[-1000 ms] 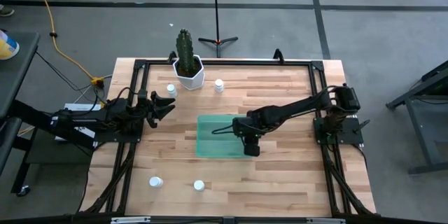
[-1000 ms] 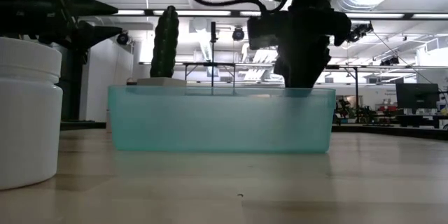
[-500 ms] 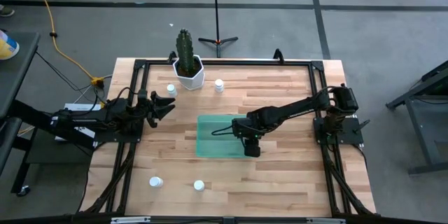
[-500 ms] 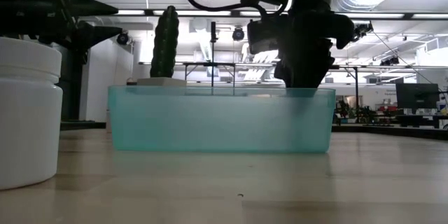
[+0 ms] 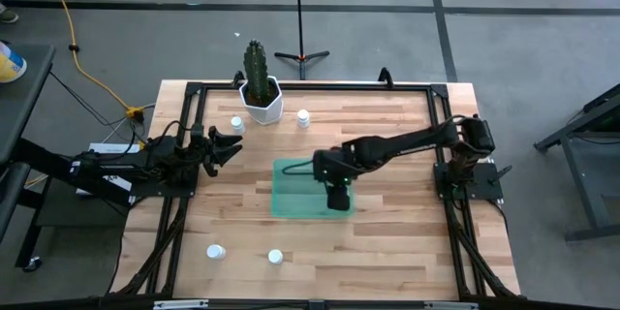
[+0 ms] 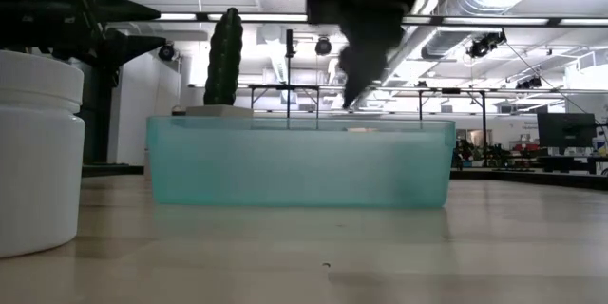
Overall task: Pick and place pill bottles into a basket
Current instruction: Put the white pill bottle into the blue bin
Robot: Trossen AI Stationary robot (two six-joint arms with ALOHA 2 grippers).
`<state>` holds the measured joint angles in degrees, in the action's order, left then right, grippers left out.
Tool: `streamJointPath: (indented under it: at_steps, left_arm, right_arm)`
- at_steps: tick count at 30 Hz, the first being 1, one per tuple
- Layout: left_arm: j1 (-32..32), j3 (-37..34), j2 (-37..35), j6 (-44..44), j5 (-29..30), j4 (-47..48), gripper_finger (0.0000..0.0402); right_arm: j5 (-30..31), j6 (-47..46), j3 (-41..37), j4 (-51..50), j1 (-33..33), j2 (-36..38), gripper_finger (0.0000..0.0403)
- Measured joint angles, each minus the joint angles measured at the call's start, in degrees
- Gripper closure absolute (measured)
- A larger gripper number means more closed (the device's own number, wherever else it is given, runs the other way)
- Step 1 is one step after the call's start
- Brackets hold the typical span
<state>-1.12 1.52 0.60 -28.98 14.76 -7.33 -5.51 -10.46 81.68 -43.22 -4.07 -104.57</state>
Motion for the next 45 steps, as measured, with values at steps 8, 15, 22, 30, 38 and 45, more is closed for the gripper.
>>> streamJointPath:
  at_steps: [8,15,22,30,38,45]
  left_arm:
    - [-0.01,0.00,0.01,0.05,-0.02,0.00,0.0160]
    - [-0.01,0.00,0.01,-0.03,-0.04,0.16,0.0160]
    - [-0.01,0.00,0.00,-0.17,-0.06,0.17,0.0160]
    - [-0.01,0.00,0.02,0.12,-0.04,0.19,0.0160]
    - [-0.01,0.00,0.02,0.23,-0.04,0.20,0.0160]
    - [-0.01,0.00,0.01,0.23,2.46,0.23,0.0160]
  right_arm:
    - [2.29,4.73,5.06,2.61,2.36,4.77,0.0269]
    - [4.38,4.94,-8.34,23.12,6.14,24.62,0.0308]
    - [8.78,2.69,-30.61,33.69,10.32,42.76,0.0324]
    - [3.92,-4.68,-51.05,50.38,14.15,59.33,0.0312]
    - [0.89,-4.18,-63.54,53.79,14.37,67.75,0.0319]
    - [-0.19,-4.72,-73.83,67.60,14.99,71.74,0.0320]
